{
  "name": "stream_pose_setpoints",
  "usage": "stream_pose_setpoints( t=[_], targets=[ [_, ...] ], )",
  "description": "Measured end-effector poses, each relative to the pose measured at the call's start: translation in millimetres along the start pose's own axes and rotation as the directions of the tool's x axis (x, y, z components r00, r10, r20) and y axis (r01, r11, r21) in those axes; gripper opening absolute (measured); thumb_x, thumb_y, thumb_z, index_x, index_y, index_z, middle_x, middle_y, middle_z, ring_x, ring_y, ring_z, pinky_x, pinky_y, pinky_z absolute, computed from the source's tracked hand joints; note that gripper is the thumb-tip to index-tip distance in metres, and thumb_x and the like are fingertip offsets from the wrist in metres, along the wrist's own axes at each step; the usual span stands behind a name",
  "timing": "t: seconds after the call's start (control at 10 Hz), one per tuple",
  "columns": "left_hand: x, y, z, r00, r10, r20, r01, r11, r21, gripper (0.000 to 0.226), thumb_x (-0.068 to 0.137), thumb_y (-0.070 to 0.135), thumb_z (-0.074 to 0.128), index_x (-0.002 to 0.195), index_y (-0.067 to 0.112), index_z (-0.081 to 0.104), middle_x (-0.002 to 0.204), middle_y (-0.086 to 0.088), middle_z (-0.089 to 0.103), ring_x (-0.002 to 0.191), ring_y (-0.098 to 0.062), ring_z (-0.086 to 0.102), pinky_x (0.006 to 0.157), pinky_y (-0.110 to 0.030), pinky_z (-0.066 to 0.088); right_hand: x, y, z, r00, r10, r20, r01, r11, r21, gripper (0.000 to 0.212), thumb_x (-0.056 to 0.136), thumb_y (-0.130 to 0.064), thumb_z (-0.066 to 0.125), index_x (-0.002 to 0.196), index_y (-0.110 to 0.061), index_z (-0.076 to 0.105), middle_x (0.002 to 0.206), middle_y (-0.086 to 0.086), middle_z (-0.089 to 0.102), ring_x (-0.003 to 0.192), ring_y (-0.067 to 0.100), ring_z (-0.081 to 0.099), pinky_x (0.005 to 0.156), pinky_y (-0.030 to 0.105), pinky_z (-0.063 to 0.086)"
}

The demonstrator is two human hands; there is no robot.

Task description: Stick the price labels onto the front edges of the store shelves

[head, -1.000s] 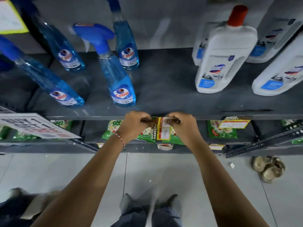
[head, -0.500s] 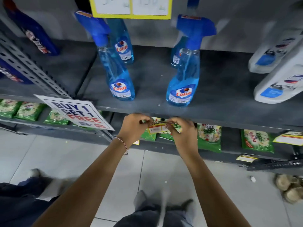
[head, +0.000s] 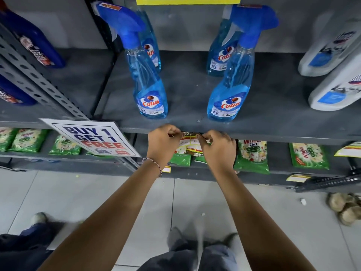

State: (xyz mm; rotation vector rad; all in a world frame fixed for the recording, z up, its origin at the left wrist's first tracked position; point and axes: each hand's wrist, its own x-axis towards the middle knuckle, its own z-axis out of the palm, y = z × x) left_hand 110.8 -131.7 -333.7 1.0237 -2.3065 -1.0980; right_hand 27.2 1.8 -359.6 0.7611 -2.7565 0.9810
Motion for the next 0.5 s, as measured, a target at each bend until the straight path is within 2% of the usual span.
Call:
stream_pose_setpoints(
  t=[0.1,0.2,0.3,0.4,0.5],
  targets=[
    [3.8,-4.9,-2.0,0.999,-0.016,-0.042,0.016,1.000,0.018,0.012,0.075,0.024,0.077,0.075,0.019,0.066,0.060,0.015,0.063,0.054,0.006,0.058,0.052,-0.005,0.044,3.3,5.2,-7.3,0.997,0.074,-0.038,-0.076,0.995,-0.057,0.037,0.072,-0.046,0.082,0.059,-0.018,0.061,0.059,-0.001,0.066,0.059,0.021,0.060,0.063,0.032,0.046],
    [4.6,-11.2,-5.8,0.999,0.019,-0.048,-0.016,0.997,0.069,0.021,0.076,0.029,0.076,0.078,0.022,0.057,0.056,0.010,0.059,0.048,0.001,0.056,0.046,-0.015,0.046,6.8,15.1,-16.4,0.990,0.126,-0.067,-0.133,0.985,-0.114,0.050,0.070,-0.055,0.079,0.051,-0.017,0.052,0.051,0.000,0.059,0.051,0.020,0.053,0.052,0.030,0.045],
    [-2.3,-11.1,-6.9,0.995,0.090,-0.052,-0.083,0.989,0.118,0.020,0.082,0.026,0.073,0.079,0.021,0.054,0.054,0.013,0.055,0.048,0.001,0.053,0.047,-0.014,0.041,3.0,18.5,-25.2,0.987,0.147,-0.059,-0.154,0.980,-0.124,0.048,0.077,-0.053,0.076,0.054,-0.015,0.055,0.051,0.000,0.058,0.048,0.021,0.055,0.045,0.027,0.041],
    [-12.6,0.9,-8.3,0.973,0.227,-0.051,-0.219,0.968,0.124,0.007,0.087,0.018,0.068,0.084,0.016,0.062,0.063,0.010,0.062,0.055,-0.001,0.057,0.055,-0.025,0.053,0.2,25.5,-38.7,0.992,0.078,-0.099,-0.081,0.996,-0.027,0.040,0.086,-0.043,0.071,0.061,-0.013,0.059,0.059,0.002,0.062,0.058,0.023,0.059,0.048,0.030,0.045],
    [-27.7,24.2,-4.3,0.903,0.429,-0.017,-0.424,0.897,0.121,0.013,0.091,0.011,0.061,0.100,0.012,0.070,0.094,-0.003,0.073,0.082,-0.016,0.067,0.078,-0.036,0.058,-6.0,26.9,-57.6,0.975,-0.134,-0.179,0.130,0.991,-0.035,0.021,0.095,-0.031,0.063,0.098,-0.010,0.068,0.104,0.008,0.070,0.099,0.025,0.062,0.082,0.038,0.053]
  ],
)
